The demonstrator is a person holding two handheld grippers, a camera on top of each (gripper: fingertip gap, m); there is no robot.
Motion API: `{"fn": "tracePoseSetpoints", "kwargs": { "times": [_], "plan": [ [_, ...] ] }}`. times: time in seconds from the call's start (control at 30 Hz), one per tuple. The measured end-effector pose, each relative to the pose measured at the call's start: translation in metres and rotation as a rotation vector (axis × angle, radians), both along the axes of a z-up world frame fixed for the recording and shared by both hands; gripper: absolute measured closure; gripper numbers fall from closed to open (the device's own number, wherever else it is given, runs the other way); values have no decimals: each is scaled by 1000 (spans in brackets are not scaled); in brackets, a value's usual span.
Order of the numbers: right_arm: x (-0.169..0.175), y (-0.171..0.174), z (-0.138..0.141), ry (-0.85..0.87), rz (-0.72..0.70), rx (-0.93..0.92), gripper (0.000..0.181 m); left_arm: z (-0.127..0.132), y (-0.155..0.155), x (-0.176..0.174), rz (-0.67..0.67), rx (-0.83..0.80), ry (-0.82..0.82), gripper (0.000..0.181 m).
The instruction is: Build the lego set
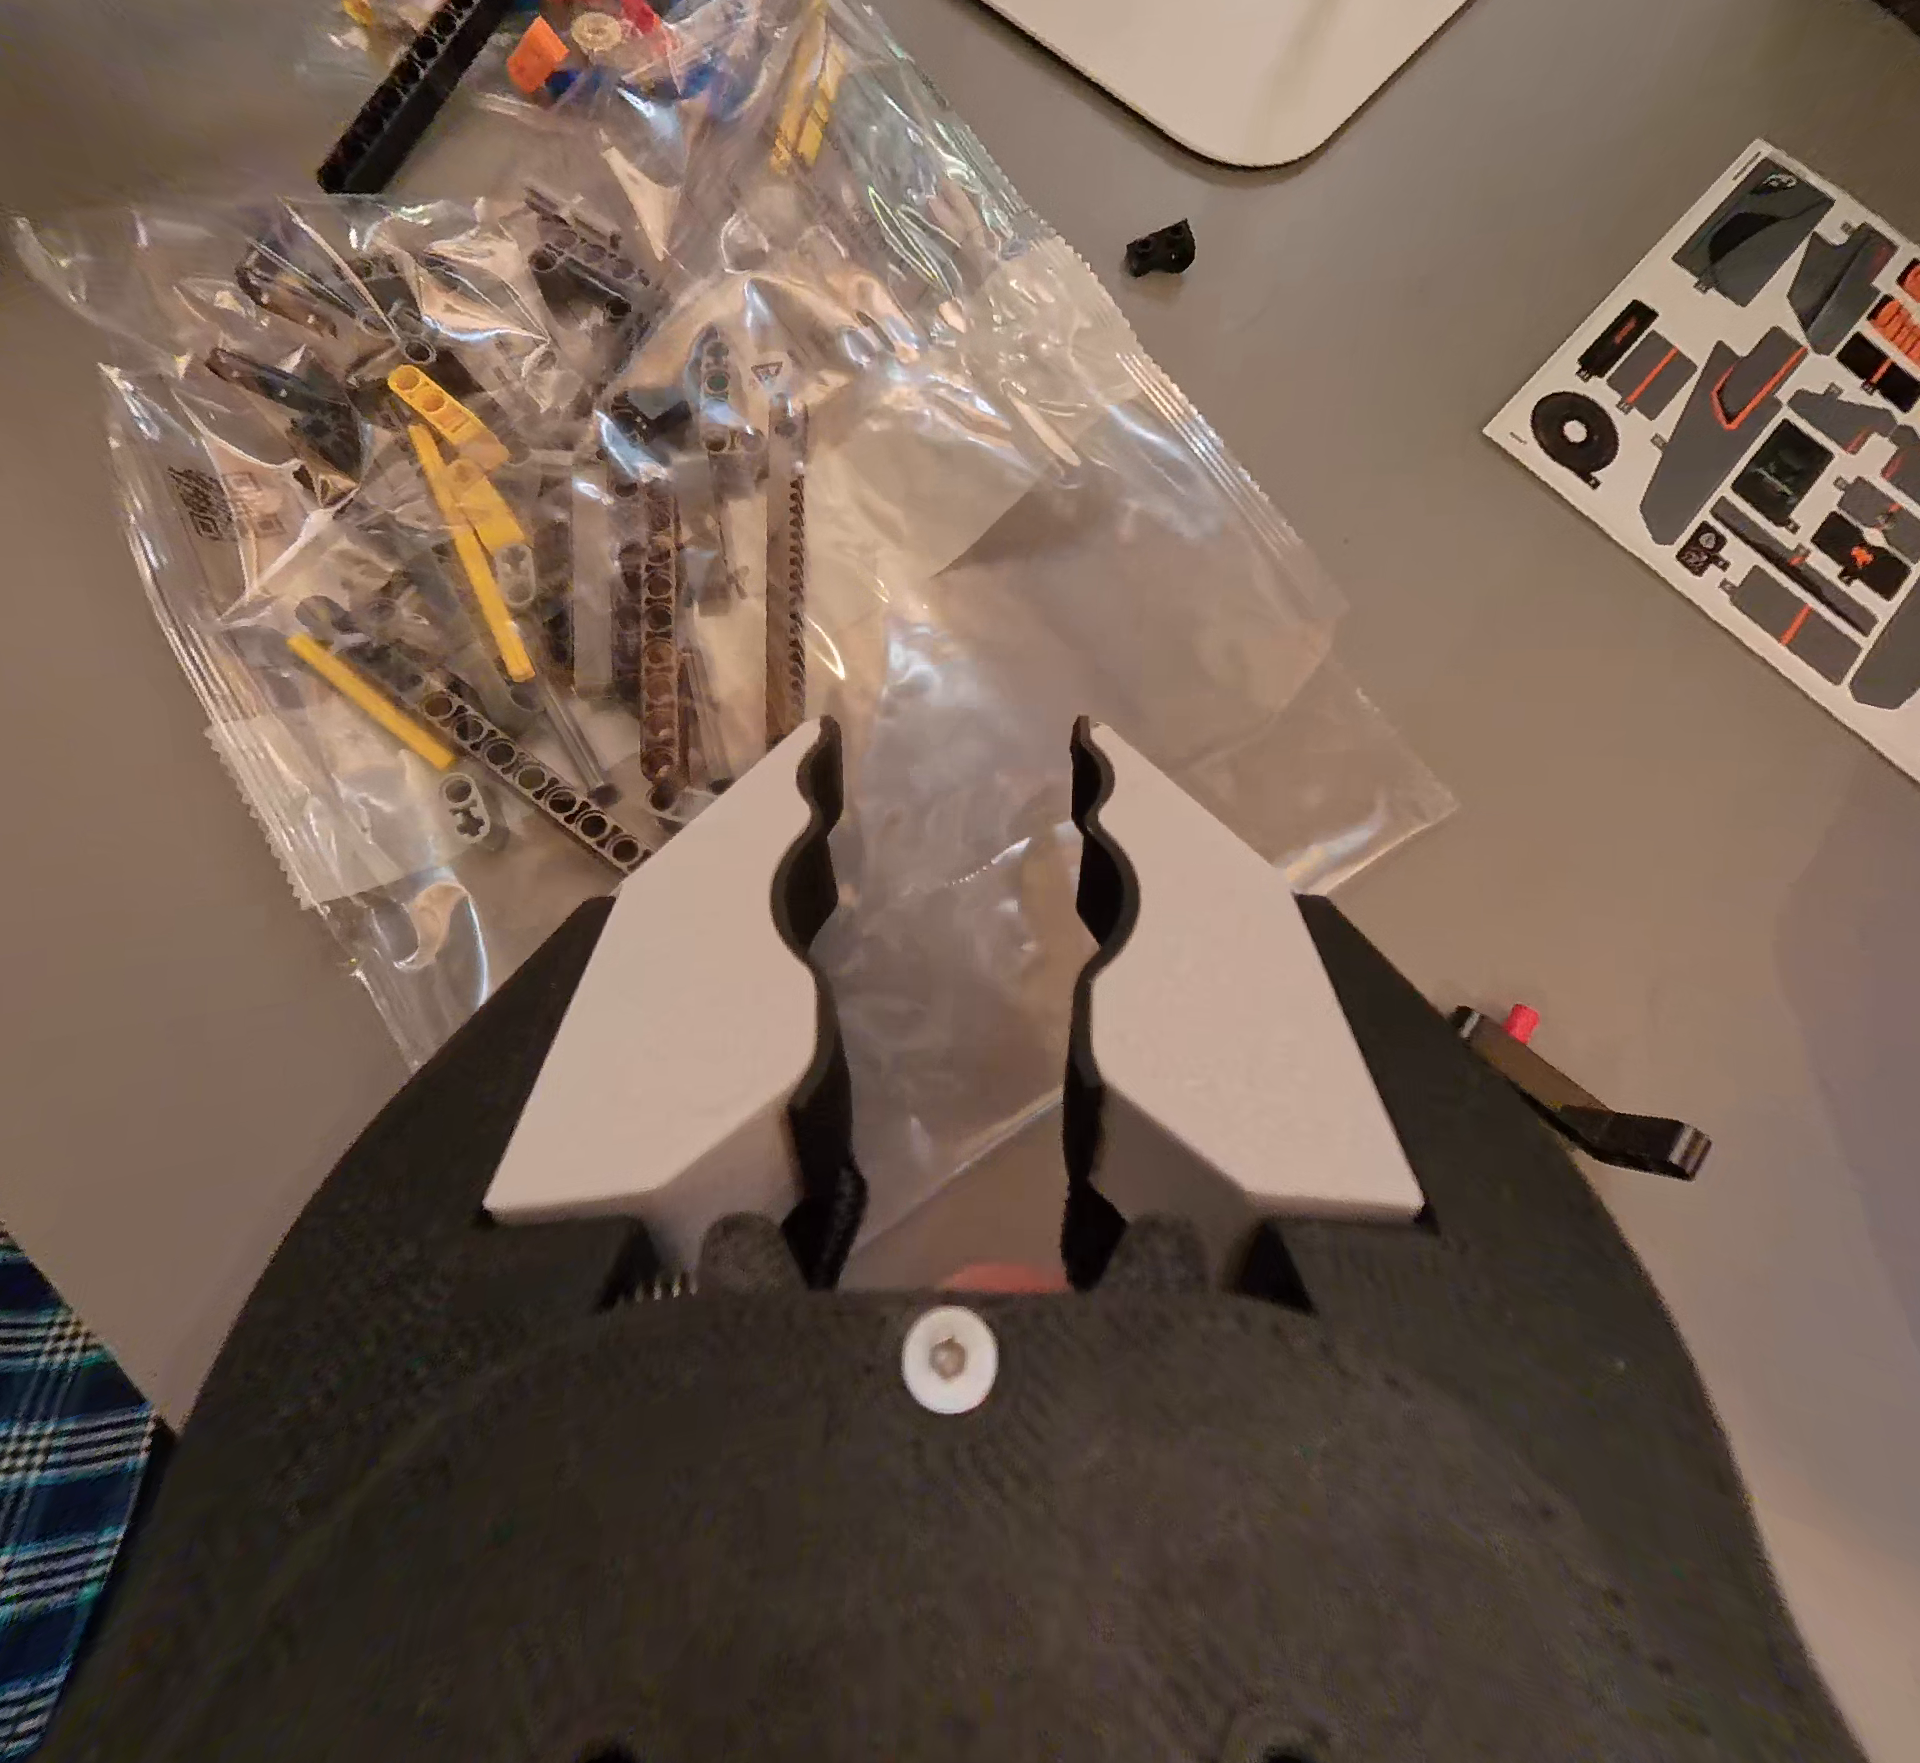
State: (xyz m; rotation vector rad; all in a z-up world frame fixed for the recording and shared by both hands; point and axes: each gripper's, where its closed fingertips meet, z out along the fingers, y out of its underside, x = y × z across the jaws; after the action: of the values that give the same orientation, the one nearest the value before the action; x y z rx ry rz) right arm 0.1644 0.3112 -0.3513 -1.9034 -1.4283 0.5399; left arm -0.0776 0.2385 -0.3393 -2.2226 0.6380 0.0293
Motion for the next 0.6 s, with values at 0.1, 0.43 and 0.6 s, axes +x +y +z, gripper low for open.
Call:
{"fn": "tracePoseSetpoints", "kwargs": {
  "times": [0.1,0.43,0.6],
  "plan": [
    [-3,-3,7,12,10,13,141,-1,-8,-5,-10,-16,14,142],
    [-31,-21,20,0,106,40,142,-9,7,-5,-61,-38,72,134],
    [-58,-34,26,-5,176,37,142,-25,16,-6,-80,-116,71,134]
  ]
}}
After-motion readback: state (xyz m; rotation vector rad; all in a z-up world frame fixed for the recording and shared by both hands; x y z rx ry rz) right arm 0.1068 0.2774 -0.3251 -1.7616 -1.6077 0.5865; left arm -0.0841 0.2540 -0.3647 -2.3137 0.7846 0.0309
